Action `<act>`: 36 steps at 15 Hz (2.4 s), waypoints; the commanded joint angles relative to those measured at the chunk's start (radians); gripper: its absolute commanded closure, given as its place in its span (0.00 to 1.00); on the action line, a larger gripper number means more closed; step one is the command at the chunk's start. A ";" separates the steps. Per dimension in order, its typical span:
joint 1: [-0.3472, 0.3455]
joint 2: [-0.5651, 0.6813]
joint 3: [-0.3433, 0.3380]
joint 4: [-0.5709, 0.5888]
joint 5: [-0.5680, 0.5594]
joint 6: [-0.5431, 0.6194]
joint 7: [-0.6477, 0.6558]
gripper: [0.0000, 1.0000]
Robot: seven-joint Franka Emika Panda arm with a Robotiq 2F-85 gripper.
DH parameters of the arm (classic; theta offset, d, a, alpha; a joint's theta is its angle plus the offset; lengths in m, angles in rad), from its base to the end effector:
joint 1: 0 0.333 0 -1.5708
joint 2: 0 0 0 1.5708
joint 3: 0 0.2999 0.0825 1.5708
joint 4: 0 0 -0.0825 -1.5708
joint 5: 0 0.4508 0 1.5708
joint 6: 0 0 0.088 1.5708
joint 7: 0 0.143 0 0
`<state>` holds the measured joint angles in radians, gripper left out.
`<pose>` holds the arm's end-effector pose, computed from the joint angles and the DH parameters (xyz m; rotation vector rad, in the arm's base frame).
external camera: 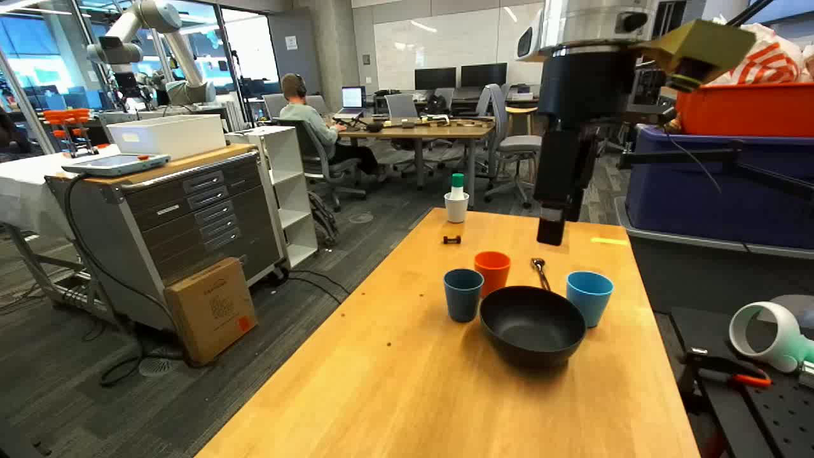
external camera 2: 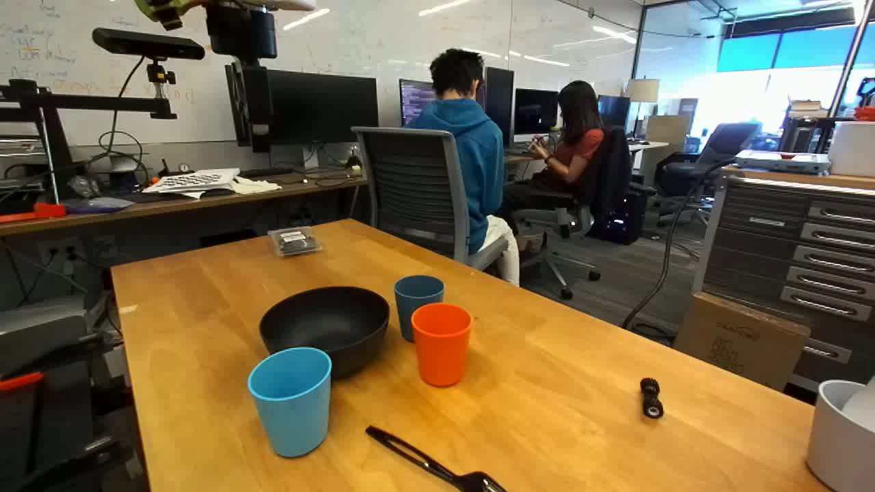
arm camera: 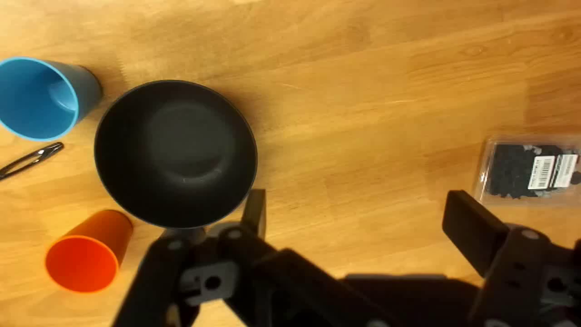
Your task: Put the blue cup in the black bowl, then put the green and orange cups on top of the blue cup then put the black object in the orange cup
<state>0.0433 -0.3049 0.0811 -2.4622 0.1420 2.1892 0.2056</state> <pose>0.4979 0.0695 0.3228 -3.0345 0.2511 -0.0250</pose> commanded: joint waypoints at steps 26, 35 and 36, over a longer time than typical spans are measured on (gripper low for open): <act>-0.103 0.031 -0.038 0.019 -0.140 0.044 0.091 0.00; -0.217 0.072 -0.126 -0.067 -0.158 0.237 0.170 0.00; -0.227 0.081 -0.128 -0.072 -0.167 0.255 0.189 0.00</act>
<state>-0.1564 -0.2460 -0.0427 -2.5197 0.0172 2.3793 0.3169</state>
